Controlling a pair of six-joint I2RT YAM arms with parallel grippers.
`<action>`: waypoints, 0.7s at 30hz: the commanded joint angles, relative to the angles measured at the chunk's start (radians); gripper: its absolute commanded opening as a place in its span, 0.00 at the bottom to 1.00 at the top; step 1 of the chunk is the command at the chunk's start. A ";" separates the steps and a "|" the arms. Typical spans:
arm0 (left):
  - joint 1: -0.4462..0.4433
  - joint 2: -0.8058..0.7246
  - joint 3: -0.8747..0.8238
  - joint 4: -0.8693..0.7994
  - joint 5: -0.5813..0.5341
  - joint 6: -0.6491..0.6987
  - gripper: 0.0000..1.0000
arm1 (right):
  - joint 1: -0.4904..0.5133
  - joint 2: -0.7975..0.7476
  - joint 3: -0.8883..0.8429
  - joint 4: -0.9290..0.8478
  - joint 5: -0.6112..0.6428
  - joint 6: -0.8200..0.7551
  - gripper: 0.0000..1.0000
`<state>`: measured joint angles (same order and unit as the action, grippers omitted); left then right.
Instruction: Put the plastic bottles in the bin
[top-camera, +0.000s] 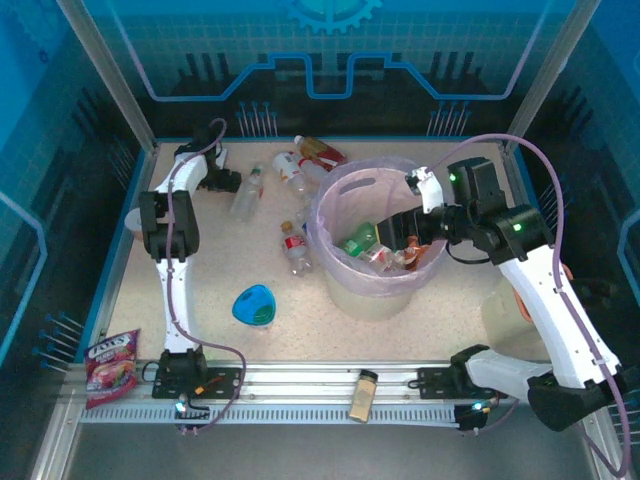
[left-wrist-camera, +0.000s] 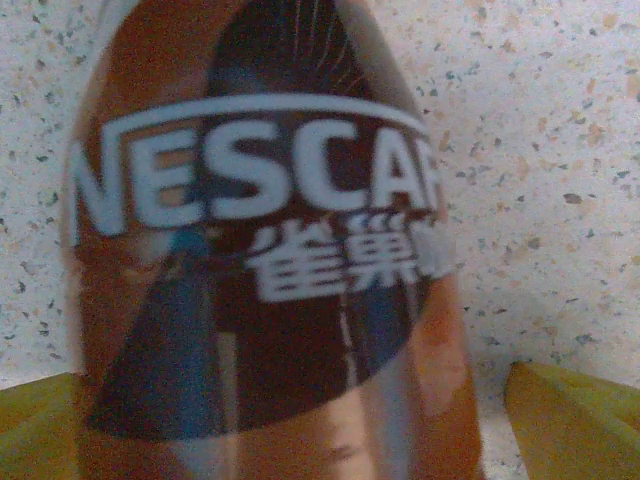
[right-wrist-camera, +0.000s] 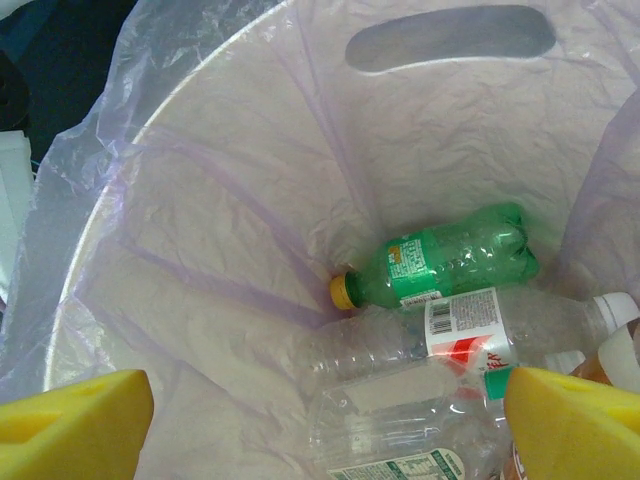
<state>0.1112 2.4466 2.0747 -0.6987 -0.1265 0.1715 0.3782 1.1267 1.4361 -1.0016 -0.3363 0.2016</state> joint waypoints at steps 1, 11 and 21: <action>0.005 -0.041 0.004 0.024 0.019 -0.017 0.85 | -0.015 -0.028 -0.015 -0.005 0.009 -0.010 0.91; 0.005 -0.067 -0.026 0.039 -0.002 -0.034 0.64 | -0.016 -0.025 -0.005 0.004 0.001 -0.002 0.91; 0.005 -0.231 -0.139 0.106 -0.001 -0.084 0.51 | -0.015 -0.057 -0.009 0.057 -0.005 0.031 0.90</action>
<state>0.1112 2.3215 1.9633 -0.6338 -0.1272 0.1238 0.3782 1.0977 1.4303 -0.9874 -0.3294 0.2100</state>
